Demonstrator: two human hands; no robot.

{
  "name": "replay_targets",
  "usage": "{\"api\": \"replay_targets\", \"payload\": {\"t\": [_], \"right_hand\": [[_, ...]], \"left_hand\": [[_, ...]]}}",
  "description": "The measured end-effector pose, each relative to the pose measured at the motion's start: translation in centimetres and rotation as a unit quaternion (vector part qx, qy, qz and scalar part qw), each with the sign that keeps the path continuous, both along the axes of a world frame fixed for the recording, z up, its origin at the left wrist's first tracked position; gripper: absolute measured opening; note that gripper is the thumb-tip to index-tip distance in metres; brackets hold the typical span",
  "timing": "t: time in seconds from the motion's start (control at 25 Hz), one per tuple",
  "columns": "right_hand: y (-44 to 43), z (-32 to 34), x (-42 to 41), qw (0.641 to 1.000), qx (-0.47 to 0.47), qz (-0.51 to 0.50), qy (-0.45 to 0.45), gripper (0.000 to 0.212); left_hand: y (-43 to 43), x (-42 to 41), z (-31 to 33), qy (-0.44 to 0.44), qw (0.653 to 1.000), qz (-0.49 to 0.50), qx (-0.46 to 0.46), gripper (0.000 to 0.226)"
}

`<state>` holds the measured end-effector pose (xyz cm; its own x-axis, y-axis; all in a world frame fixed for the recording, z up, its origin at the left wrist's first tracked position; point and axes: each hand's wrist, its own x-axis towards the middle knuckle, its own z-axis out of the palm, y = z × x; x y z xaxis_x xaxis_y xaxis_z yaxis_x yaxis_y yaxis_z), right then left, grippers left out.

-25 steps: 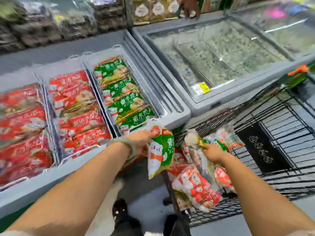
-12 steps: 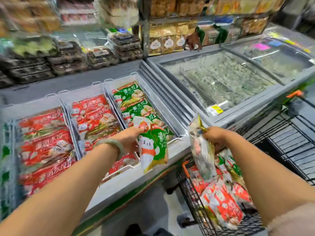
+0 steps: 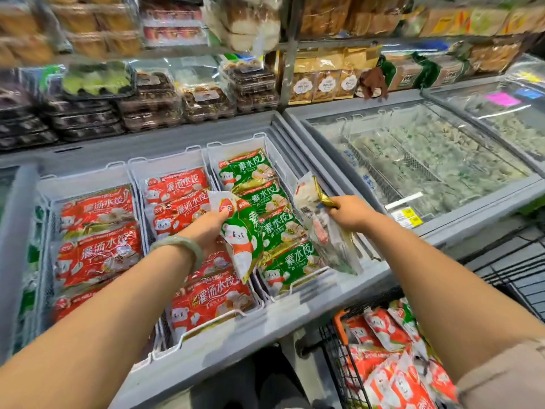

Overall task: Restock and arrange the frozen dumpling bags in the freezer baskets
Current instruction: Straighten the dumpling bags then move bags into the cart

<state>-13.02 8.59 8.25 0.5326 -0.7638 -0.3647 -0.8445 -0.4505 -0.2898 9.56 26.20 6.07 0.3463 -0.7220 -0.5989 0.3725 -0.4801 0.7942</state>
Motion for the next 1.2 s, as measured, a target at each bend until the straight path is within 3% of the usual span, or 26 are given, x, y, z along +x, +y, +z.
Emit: {"api": "replay_targets", "payload": {"t": [0.28, 0.48, 0.6, 0.68, 0.76, 0.84, 0.96, 1.04, 1.2], "right_hand": [[-8.5, -5.6, 6.0, 0.998, 0.03, 0.045, 0.01, 0.03], [-13.8, -9.6, 6.9, 0.998, 0.032, 0.056, 0.026, 0.033], [-16.4, -11.2, 7.5, 0.998, 0.027, 0.047, 0.035, 0.033], [-17.5, -12.5, 7.6, 0.998, 0.039, 0.035, 0.027, 0.033], [-18.0, -13.7, 7.5, 0.998, 0.05, 0.033, 0.009, 0.032], [-18.2, -14.6, 7.6, 0.997, 0.069, 0.037, -0.002, 0.031], [-18.5, -15.8, 9.7, 0.992, 0.074, 0.071, 0.071, 0.035], [-18.7, -16.0, 11.6, 0.987, 0.02, 0.097, 0.125, 0.041], [-19.2, -16.2, 14.7, 0.987, -0.094, 0.122, 0.046, 0.047]], "left_hand": [[-8.1, 1.1, -4.5, -0.017, 0.996, -0.025, 0.084, 0.038], [-12.4, 0.2, -9.0, 0.101, 0.987, -0.053, 0.116, 0.03], [-12.7, -0.3, -12.6, 0.16, 0.974, -0.017, 0.16, 0.023], [-12.8, -0.9, -15.3, 0.08, 0.969, -0.033, 0.234, 0.026], [-12.5, -1.5, -17.8, -0.016, 0.949, -0.113, 0.295, 0.038], [-12.4, -1.5, -18.3, -0.034, 0.932, -0.156, 0.325, 0.041], [-13.6, -0.2, -18.6, -0.063, 0.934, -0.108, 0.334, 0.037], [-14.8, 1.3, -18.8, -0.112, 0.931, -0.051, 0.343, 0.037], [-16.7, 4.5, -19.0, -0.111, 0.952, -0.041, 0.281, 0.03]]}}
